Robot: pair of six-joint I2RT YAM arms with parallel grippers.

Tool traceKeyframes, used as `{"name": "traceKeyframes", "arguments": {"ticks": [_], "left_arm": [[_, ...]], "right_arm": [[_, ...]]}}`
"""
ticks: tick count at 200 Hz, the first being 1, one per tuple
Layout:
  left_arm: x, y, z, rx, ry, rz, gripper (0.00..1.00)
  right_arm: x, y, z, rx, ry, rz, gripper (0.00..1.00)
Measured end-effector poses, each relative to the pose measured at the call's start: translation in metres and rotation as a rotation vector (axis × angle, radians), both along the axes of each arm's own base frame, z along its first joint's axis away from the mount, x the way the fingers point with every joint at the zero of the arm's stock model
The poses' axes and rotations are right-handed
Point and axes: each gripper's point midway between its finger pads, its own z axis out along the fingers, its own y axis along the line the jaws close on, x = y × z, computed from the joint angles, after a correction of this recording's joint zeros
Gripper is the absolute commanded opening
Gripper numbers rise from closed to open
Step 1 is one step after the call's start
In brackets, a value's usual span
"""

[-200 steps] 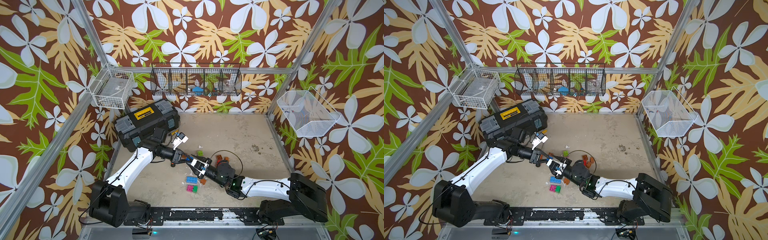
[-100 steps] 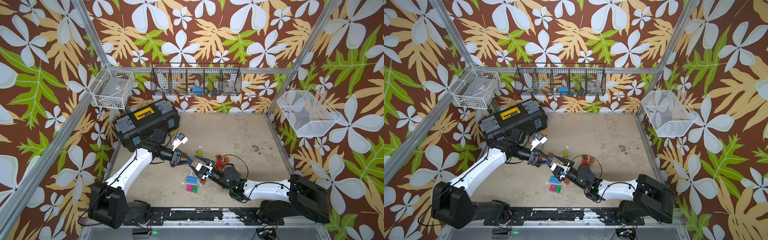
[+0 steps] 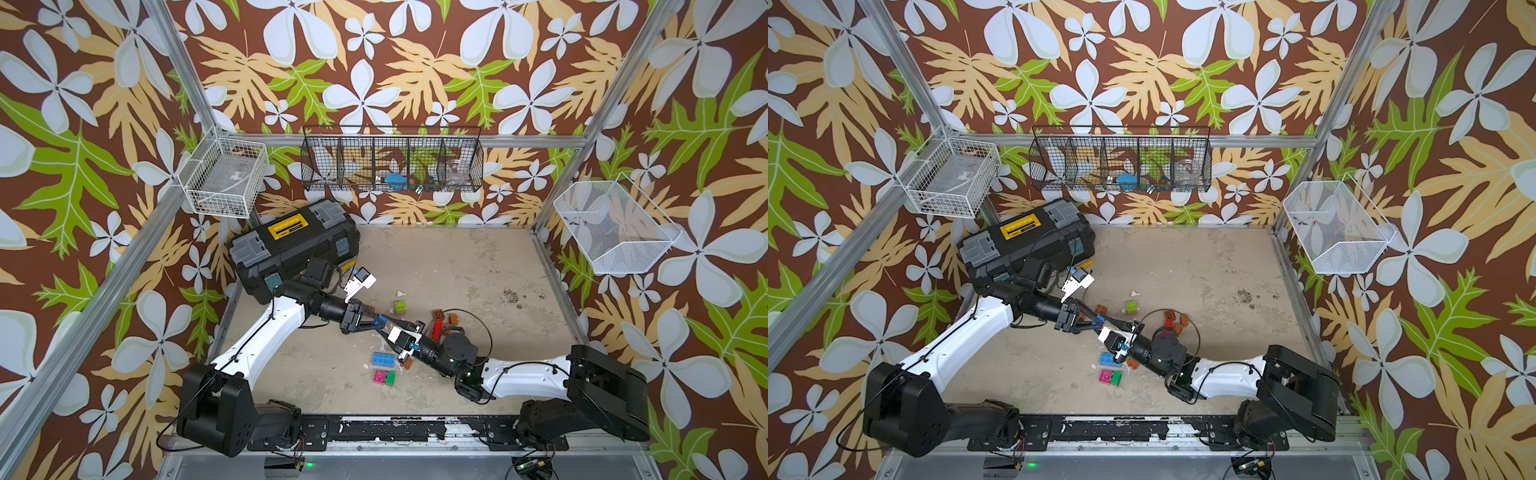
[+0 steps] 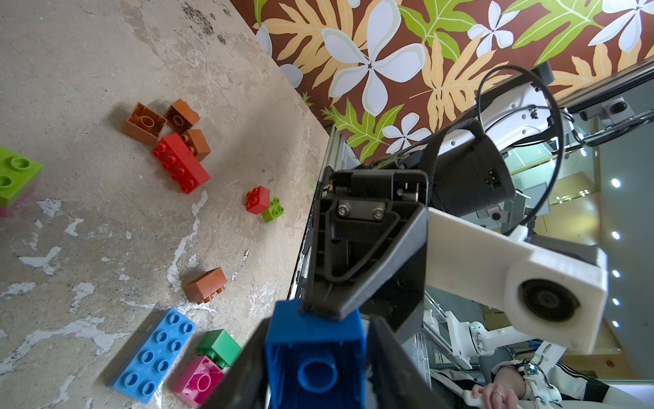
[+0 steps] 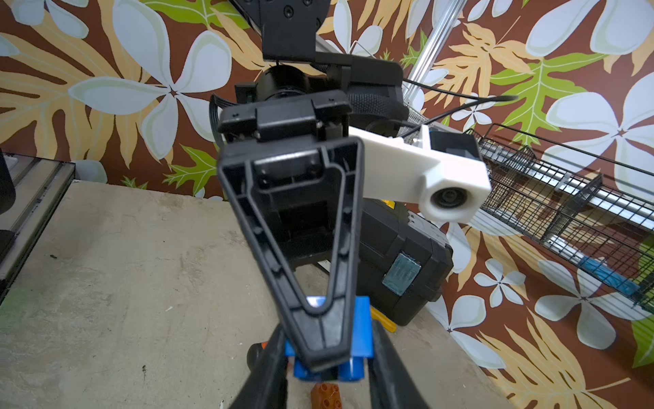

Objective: Assemble the letter h with lego
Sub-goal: Place the lego brick at the center of the board.

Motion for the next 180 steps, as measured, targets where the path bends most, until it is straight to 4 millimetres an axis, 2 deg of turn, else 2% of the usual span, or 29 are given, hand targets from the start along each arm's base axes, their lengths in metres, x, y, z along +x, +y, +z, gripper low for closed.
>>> {"name": "traceKeyframes", "arguments": {"ticks": [8, 24, 44, 74, 96, 111, 133, 153, 180], "left_arm": [[0.005, 0.001, 0.003, 0.010, -0.028, 0.010, 0.92], [0.020, 0.007, 0.006, 0.040, -0.079, 0.052, 0.95], [0.047, 0.027, -0.006, 0.117, -0.114, 0.152, 0.97], [0.100, 0.083, -0.045, 0.290, -0.120, 0.382, 0.97], [0.125, 0.128, -0.072, 0.403, -0.121, 0.530, 0.97], [0.132, 0.152, -0.086, 0.469, -0.134, 0.607, 0.97], [0.130, 0.172, -0.100, 0.548, -0.173, 0.678, 0.97], [0.126, 0.181, -0.104, 0.586, -0.209, 0.715, 0.98], [0.132, 0.188, -0.097, 0.604, -0.263, 0.748, 0.98]], "right_arm": [[0.002, -0.001, -0.002, -0.019, 0.026, -0.005, 0.31], [0.007, -0.002, -0.011, -0.060, 0.097, -0.013, 0.31], [0.008, -0.008, -0.038, -0.163, 0.202, -0.006, 0.31], [0.021, -0.020, -0.078, -0.340, 0.376, -0.027, 0.29], [0.033, -0.029, -0.112, -0.525, 0.475, -0.081, 0.30], [0.047, -0.042, -0.134, -0.645, 0.550, -0.152, 0.32], [0.067, -0.073, -0.163, -0.794, 0.675, -0.268, 0.33], [0.062, -0.091, -0.184, -0.899, 0.782, -0.303, 0.33], [0.055, -0.099, -0.200, -0.972, 0.864, -0.301, 0.38]]}}
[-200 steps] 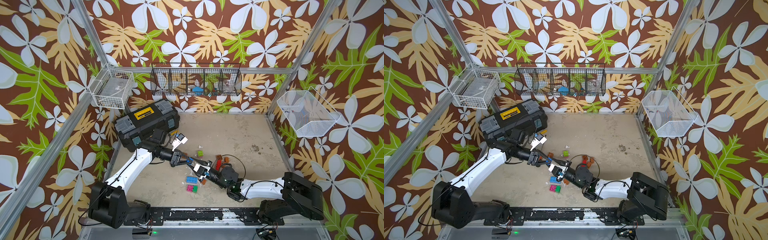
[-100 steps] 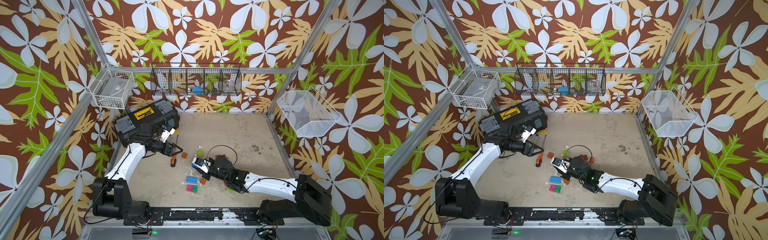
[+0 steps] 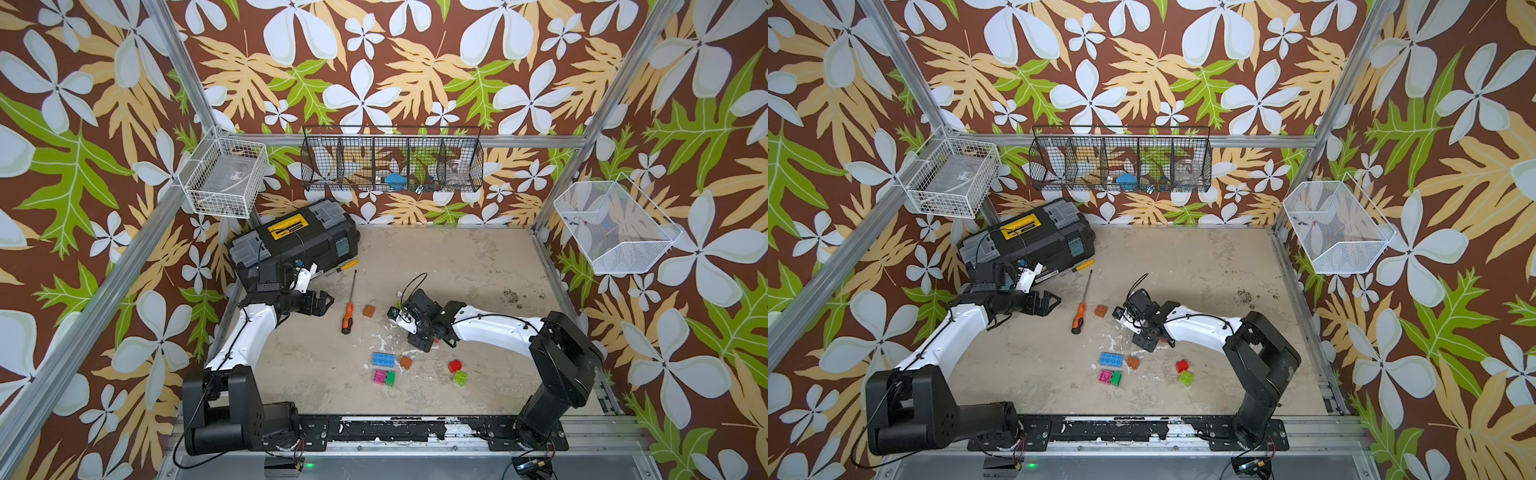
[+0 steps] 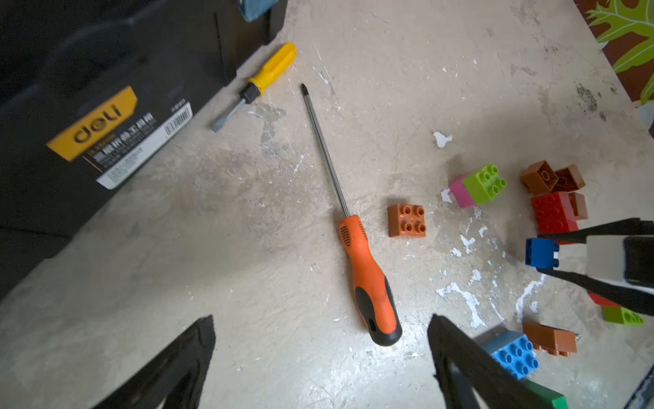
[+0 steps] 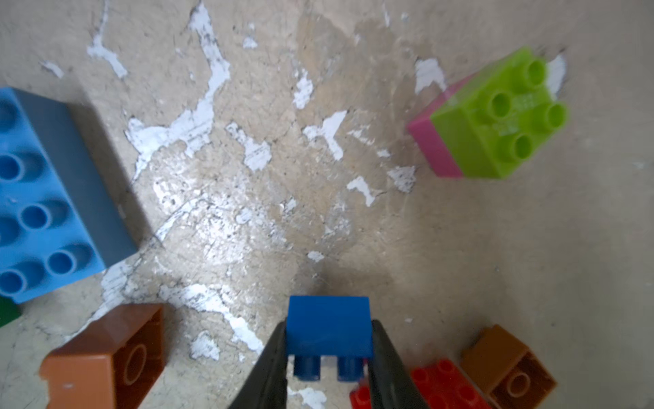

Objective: Assemble the letter h with lego
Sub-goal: Place the lego brick at the center of the board, then pick up the lego brick from the center of the board.

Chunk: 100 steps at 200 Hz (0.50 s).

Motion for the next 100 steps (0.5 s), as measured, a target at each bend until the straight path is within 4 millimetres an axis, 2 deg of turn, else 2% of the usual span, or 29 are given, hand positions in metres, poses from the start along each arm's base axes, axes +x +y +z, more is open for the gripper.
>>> {"name": "traceKeyframes", "arguments": {"ticks": [27, 42, 79, 100], "left_arm": [[0.002, 0.003, -0.001, 0.015, -0.007, 0.011, 0.97], [0.001, 0.003, -0.003, 0.016, -0.002, 0.013, 0.97], [0.001, 0.003, -0.004, 0.016, 0.001, 0.013, 0.98], [0.001, 0.004, -0.004, 0.017, 0.002, 0.014, 0.97]], "right_arm": [[0.002, 0.000, -0.014, -0.018, 0.032, -0.029, 0.49], [0.006, 0.006, -0.012, 0.012, 0.028, -0.047, 0.52], [0.003, 0.018, -0.010, 0.088, 0.060, -0.058, 0.54], [0.000, 0.011, -0.007, 0.099, 0.066, -0.079, 0.56]]}}
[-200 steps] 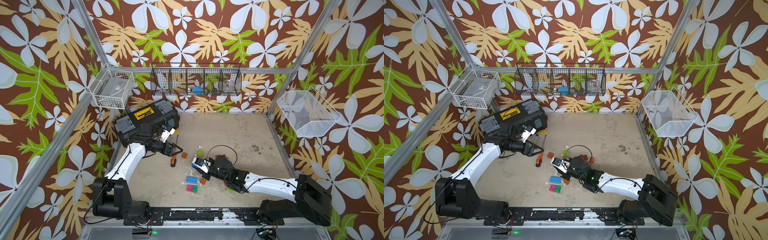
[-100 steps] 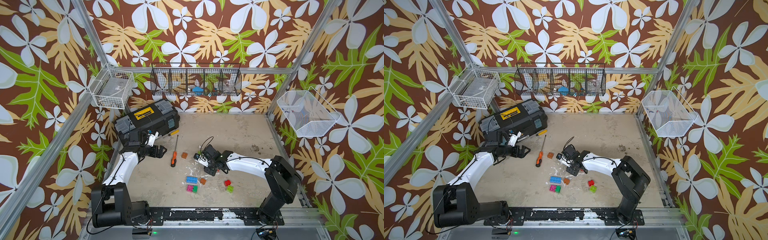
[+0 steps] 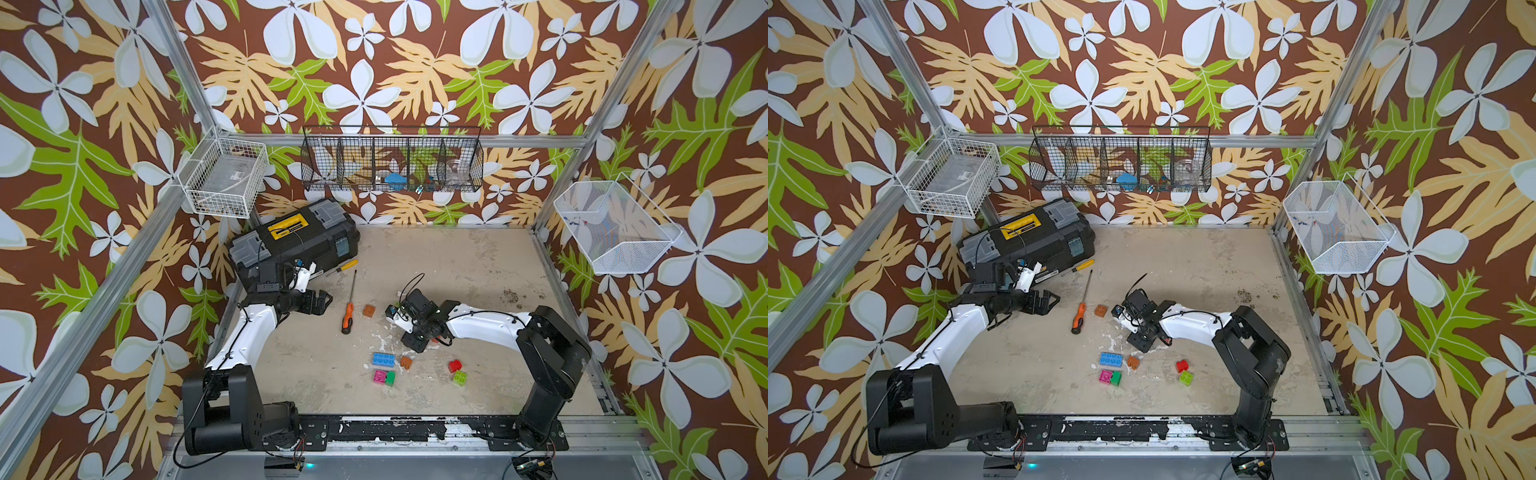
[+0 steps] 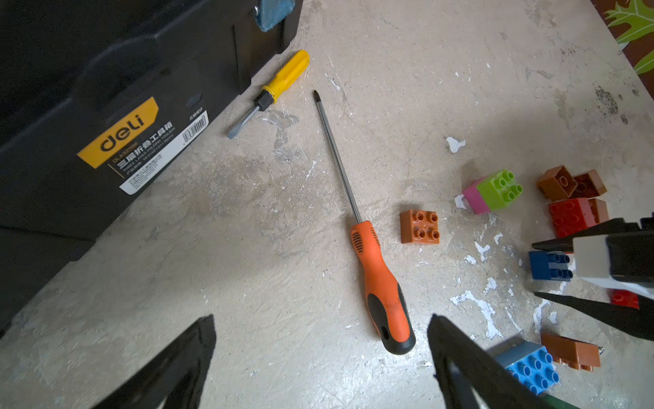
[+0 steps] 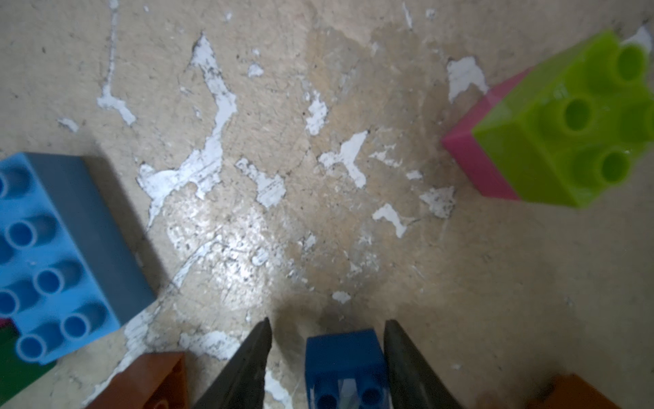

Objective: Assemble the letter h with lego
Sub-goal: Pick up the lego brick from the center of the board.

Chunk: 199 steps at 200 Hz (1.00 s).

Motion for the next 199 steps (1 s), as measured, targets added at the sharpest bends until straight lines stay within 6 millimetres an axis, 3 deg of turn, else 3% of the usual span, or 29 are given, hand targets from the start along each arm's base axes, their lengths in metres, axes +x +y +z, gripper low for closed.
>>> {"name": "traceKeyframes", "arguments": {"ticks": [43, 84, 107, 169, 185, 199], "left_arm": [[0.000, 0.001, -0.001, 0.002, 0.001, 0.004, 0.98], [0.000, 0.001, 0.000, 0.002, -0.001, 0.004, 0.97], [0.001, 0.001, 0.000, 0.003, -0.004, 0.003, 0.97], [0.001, 0.001, -0.001, -0.001, -0.010, -0.002, 0.97], [0.001, 0.001, -0.001, -0.002, -0.011, -0.002, 0.97], [0.002, 0.001, -0.002, -0.001, -0.010, -0.001, 0.97]], "right_arm": [[-0.008, -0.018, 0.002, 0.010, 0.017, -0.040, 0.56], [-0.009, -0.019, -0.009, 0.002, 0.039, -0.044, 0.39], [-0.004, -0.014, -0.005, 0.018, 0.031, -0.047, 0.38], [0.013, 0.014, 0.023, 0.146, 0.032, -0.174, 0.33], [0.017, 0.032, 0.032, 0.195, 0.038, -0.213, 0.33], [0.016, 0.059, 0.046, 0.246, 0.025, -0.185, 0.33]]}}
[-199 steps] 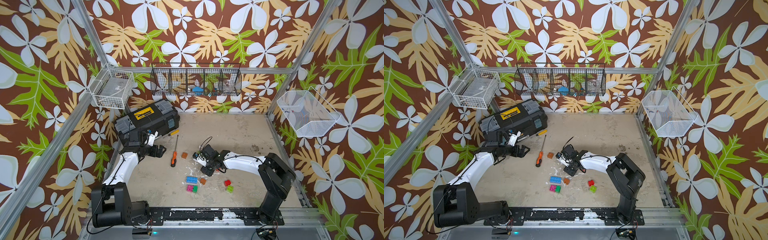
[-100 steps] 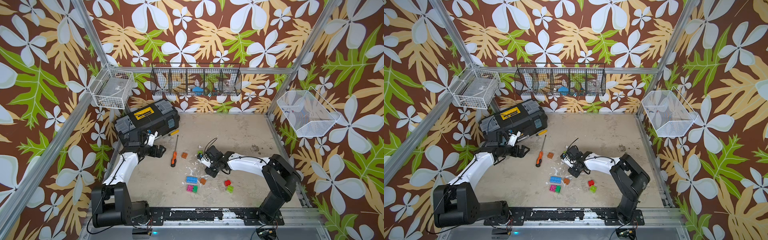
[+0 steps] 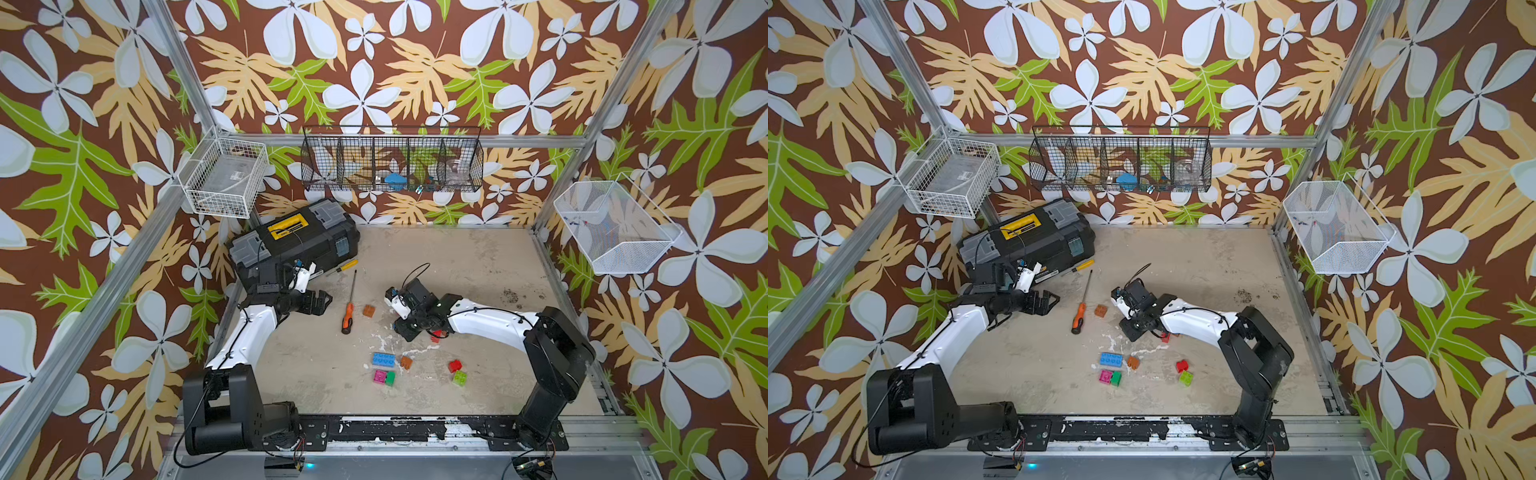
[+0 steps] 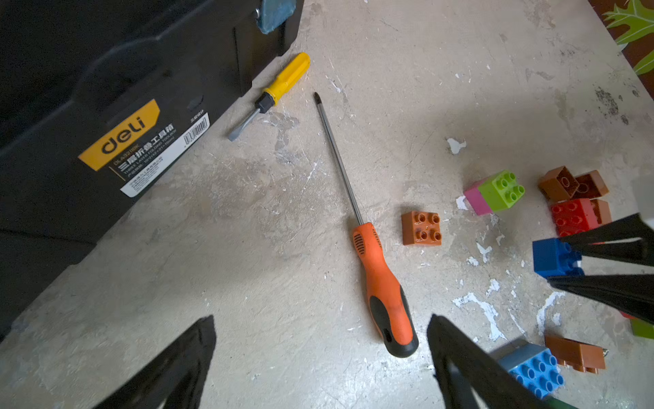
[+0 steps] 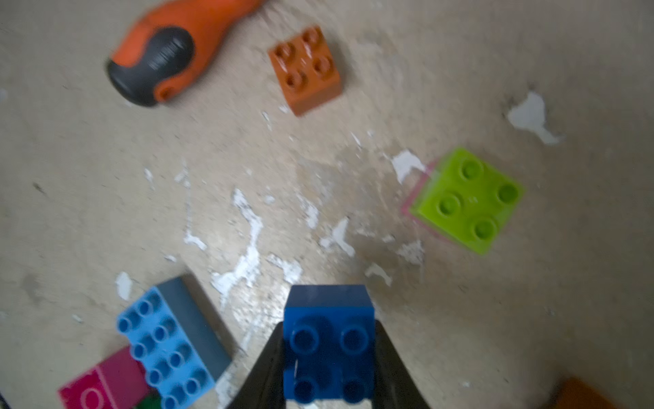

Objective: Assemble the letter h with lego
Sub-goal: Pick up the lego brick from the center of the board, then assemble the lego brick with the lego brick.

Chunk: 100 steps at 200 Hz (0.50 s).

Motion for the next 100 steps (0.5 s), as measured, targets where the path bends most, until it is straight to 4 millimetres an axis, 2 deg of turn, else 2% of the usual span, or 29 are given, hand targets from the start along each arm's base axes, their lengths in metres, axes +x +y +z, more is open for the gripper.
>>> {"name": "traceKeyframes", "arguments": {"ticks": [22, 41, 65, 100], "left_arm": [[0.000, 0.004, -0.002, -0.001, 0.006, 0.011, 0.97], [0.001, 0.012, -0.007, -0.007, 0.023, 0.039, 0.98], [0.002, 0.026, -0.012, -0.008, 0.040, 0.084, 0.98], [0.002, 0.048, -0.014, -0.012, 0.048, 0.149, 0.98]], "right_arm": [[0.004, 0.042, 0.024, 0.062, -0.052, 0.086, 0.33], [0.028, 0.062, 0.037, 0.053, -0.131, 0.121, 0.33], [0.051, 0.073, 0.029, -0.038, -0.185, 0.184, 0.33], [0.060, 0.076, 0.006, -0.162, -0.180, 0.292, 0.33]]}}
